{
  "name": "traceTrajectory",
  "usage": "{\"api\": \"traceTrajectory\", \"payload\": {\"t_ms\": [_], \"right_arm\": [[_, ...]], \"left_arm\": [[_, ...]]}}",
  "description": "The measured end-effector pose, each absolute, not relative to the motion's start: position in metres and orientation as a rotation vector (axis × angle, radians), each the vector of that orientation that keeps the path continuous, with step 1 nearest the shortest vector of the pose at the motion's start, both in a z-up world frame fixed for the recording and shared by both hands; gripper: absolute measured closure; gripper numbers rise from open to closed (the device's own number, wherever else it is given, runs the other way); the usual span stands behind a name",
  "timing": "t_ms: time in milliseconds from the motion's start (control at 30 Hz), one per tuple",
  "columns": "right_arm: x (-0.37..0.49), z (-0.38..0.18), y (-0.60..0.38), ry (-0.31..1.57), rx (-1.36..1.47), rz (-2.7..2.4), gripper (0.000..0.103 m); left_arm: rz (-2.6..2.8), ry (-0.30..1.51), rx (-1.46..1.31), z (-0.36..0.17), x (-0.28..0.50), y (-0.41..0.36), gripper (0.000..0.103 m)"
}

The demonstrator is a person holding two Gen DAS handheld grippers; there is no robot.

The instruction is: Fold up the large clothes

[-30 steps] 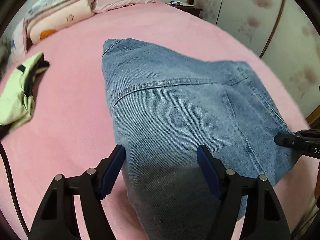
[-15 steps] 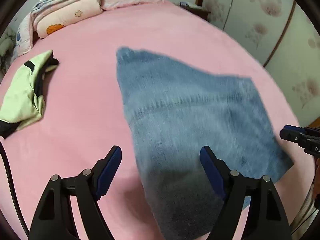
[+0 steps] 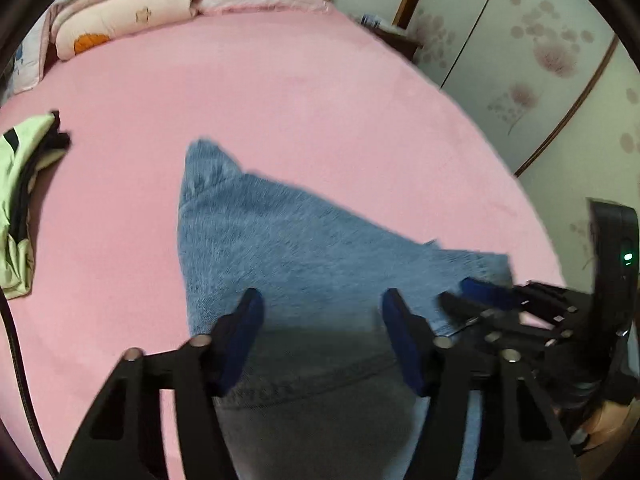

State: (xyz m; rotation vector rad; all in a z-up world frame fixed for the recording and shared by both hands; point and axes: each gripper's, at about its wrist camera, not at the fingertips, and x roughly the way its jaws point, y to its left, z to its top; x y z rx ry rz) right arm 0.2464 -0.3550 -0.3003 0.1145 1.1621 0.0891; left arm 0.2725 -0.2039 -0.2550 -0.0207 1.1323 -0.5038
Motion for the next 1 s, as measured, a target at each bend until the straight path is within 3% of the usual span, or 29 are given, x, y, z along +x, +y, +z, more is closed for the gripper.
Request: {"api": "traceTrajectory", "payload": {"t_ms": [100, 167, 400, 467, 500, 567, 633, 733, 867, 1000], "right_arm": [[0.242, -0.306, -0.372, 1.155, 0.12, 0.07, 0.103], [0.235, -0.304, -0.387, 1.143, 0.136, 0.058, 0.103], [0.226, -0.315, -0.395, 1.14, 0.162, 0.055, 0.103], [0.229, -0.311, -0.392, 1.141, 0.177, 0.051, 0.103], [0.228, -0.308, -0.392, 1.138, 0.191, 0.058, 0.1], [0.227, -0.298, -0.392, 1.132, 0.212, 0.059, 0.099], [0.221, -0.286, -0.395, 1.122, 0.214, 0.054, 0.085], [0.21, -0.266, -0.399, 1.094, 0.242, 0.061, 0.066], [0.196, -0.239, -0.398, 1.063, 0.251, 0.051, 0.065], [0.182, -0.211, -0.395, 1.032, 0.254, 0.054, 0.043]], "left_arm": [[-0.48, 1.112, 0.035, -0.266, 0.275, -0.2, 0.058], [-0.481, 1.096, 0.051, -0.269, 0.273, -0.196, 0.063], [-0.477, 1.063, 0.107, -0.276, 0.268, -0.199, 0.063], [-0.485, 1.069, 0.111, -0.272, 0.269, -0.2, 0.058], [-0.489, 1.075, 0.115, -0.269, 0.268, -0.2, 0.054], [-0.481, 1.084, 0.132, -0.261, 0.265, -0.204, 0.027], [-0.457, 1.064, 0.154, -0.249, 0.258, -0.203, 0.019], [-0.452, 1.05, 0.167, -0.231, 0.249, -0.2, 0.019], [-0.432, 1.071, 0.129, -0.208, 0.241, -0.191, 0.013], [-0.414, 1.071, 0.102, -0.182, 0.234, -0.181, 0.011]]}}
